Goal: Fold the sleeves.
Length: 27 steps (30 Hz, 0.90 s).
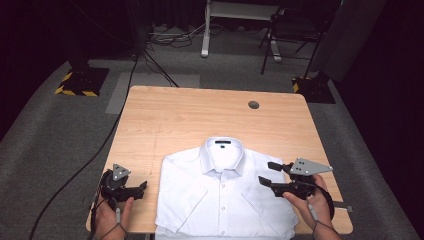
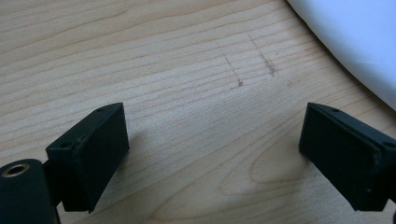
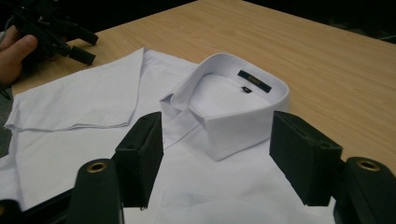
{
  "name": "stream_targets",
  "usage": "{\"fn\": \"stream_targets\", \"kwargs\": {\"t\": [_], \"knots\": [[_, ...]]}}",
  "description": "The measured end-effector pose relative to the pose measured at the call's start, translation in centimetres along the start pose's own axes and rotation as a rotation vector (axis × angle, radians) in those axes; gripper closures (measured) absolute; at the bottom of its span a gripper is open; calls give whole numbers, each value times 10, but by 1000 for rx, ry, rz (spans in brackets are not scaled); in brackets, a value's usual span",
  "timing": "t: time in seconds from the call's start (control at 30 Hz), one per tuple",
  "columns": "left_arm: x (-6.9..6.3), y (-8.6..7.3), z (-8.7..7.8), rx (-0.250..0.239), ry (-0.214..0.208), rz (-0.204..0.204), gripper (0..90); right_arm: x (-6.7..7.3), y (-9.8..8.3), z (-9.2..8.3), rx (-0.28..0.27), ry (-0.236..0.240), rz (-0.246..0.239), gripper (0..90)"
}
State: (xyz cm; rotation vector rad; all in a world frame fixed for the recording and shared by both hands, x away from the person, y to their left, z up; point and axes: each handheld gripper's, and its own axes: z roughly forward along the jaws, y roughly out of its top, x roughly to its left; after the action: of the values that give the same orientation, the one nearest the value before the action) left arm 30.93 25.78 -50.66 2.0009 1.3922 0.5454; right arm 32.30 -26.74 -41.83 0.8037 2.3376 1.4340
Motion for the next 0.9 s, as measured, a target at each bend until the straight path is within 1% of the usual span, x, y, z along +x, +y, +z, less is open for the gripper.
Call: {"fn": "stream_targets", "kwargs": {"t": [0.13,0.3,0.47,0.57,0.9], "knots": [[0,0,0,0,0,0,81,-6,2,-13,-17,-40,4,327],[0,0,0,0,0,0,81,-14,3,-33,-32,-88,12,322],[0,0,0,0,0,0,81,-20,-3,-48,-22,-129,8,319],[0,0,0,0,0,0,81,-22,-8,-55,-11,-142,6,319],[0,0,0,0,0,-1,81,-30,-22,-71,23,-183,2,307]]}}
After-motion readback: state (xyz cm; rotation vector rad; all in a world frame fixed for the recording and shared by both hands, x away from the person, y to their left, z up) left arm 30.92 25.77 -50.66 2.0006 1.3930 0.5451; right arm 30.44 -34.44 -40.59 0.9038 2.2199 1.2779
